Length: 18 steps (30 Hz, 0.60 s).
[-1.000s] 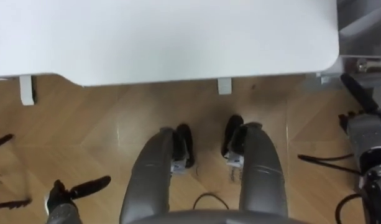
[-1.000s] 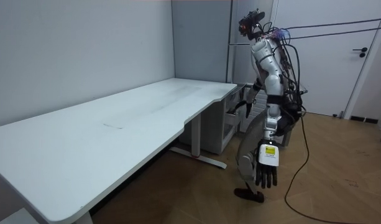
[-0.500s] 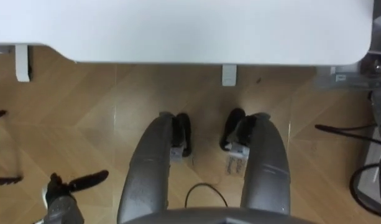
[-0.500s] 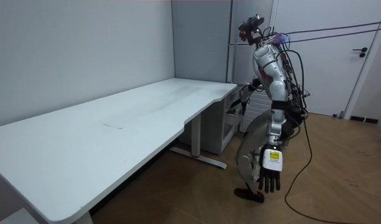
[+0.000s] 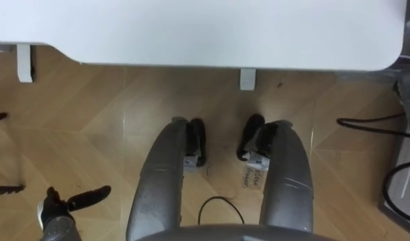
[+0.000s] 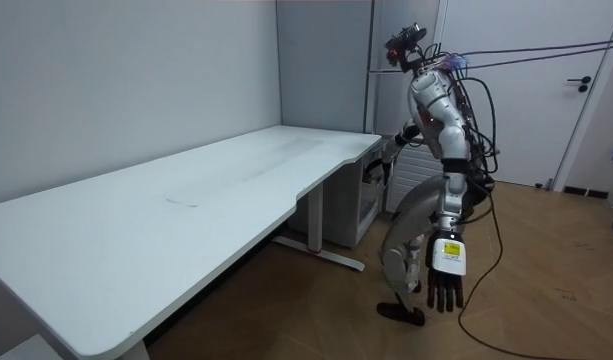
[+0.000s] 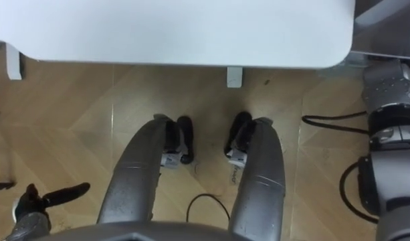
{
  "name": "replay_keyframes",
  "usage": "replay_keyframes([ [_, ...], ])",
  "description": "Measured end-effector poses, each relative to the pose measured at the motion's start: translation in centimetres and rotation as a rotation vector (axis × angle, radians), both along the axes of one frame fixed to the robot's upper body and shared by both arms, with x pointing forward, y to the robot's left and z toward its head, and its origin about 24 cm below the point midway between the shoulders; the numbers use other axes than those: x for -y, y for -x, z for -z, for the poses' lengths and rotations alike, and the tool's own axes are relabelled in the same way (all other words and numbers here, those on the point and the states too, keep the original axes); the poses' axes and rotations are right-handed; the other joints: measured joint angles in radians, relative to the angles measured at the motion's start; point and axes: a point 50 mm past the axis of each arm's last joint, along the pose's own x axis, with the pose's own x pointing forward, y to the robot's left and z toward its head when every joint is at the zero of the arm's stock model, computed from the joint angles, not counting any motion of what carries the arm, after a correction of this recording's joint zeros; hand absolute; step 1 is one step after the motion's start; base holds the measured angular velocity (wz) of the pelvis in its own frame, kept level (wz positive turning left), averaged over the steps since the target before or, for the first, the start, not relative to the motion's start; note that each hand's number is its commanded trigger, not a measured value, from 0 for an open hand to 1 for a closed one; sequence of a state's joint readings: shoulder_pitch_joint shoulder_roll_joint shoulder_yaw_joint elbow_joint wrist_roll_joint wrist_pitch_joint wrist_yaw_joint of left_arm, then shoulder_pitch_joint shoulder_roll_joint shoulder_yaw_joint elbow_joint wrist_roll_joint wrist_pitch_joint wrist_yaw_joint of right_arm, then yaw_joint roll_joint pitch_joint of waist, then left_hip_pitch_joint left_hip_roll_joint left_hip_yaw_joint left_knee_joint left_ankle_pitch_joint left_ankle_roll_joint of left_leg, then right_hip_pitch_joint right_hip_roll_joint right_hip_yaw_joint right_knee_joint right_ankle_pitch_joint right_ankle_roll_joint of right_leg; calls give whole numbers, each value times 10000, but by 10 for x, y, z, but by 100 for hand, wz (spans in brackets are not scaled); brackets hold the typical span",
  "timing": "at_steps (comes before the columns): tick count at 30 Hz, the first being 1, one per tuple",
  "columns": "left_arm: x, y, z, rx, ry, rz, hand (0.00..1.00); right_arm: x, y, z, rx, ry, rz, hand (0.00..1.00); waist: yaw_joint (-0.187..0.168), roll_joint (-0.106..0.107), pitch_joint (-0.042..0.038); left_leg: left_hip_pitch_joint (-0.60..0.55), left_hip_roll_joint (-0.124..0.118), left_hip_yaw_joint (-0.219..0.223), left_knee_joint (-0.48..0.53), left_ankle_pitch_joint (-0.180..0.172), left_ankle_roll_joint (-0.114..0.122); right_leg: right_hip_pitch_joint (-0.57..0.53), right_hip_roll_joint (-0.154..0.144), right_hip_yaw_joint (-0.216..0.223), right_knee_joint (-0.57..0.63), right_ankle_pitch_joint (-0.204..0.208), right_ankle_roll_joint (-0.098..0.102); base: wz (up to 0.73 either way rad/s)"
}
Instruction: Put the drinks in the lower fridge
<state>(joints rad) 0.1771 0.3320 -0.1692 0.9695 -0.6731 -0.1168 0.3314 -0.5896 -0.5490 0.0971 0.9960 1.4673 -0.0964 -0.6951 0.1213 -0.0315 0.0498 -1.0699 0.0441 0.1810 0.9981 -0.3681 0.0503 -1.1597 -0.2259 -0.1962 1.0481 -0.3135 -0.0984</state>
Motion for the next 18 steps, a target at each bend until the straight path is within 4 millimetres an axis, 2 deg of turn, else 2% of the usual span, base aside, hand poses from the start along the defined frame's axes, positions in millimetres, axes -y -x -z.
replay_keyframes([
  [3,0,1,-1,64,31,96,0,0,0,-1,309,-260,267,0,272,-13,0,-55,50,-23,1,23,-94,6,-18,-101,-38,7,-42,-8],
  [4,-1,4,-1,32,41,156,0,-2,-2,-3,457,-335,230,0,345,-15,-1,-93,146,-13,2,20,-87,11,-71,-279,-112,13,-117,-17],
  [5,-1,8,-2,-9,47,142,0,-3,-3,-4,498,-356,236,0,392,-18,-2,-114,178,-18,0,51,-139,36,-231,-502,-137,40,-176,-14],
  [7,-2,10,-2,-46,32,117,0,-3,-3,-4,506,-403,353,0,478,-18,-5,-120,182,-57,-5,86,-198,76,-343,-695,-139,82,-228,0],
  [9,-3,10,-2,-50,14,107,0,-3,-2,-4,558,-612,475,0,564,-15,-6,-151,116,-253,-4,125,-265,157,-355,-859,-178,117,-293,5],
  [12,-3,9,-3,-6,57,149,0,-4,-2,-3,669,-870,657,0,666,-15,-7,-170,124,-311,-1,194,-378,225,-359,-1031,-202,116,-393,5],
  [18,-2,5,-4,122,118,256,0,-4,-1,-2,880,-1148,1090,0,932,-27,-10,-170,142,-460,9,246,-470,261,-371,-1165,-196,98,-530,-1],
])
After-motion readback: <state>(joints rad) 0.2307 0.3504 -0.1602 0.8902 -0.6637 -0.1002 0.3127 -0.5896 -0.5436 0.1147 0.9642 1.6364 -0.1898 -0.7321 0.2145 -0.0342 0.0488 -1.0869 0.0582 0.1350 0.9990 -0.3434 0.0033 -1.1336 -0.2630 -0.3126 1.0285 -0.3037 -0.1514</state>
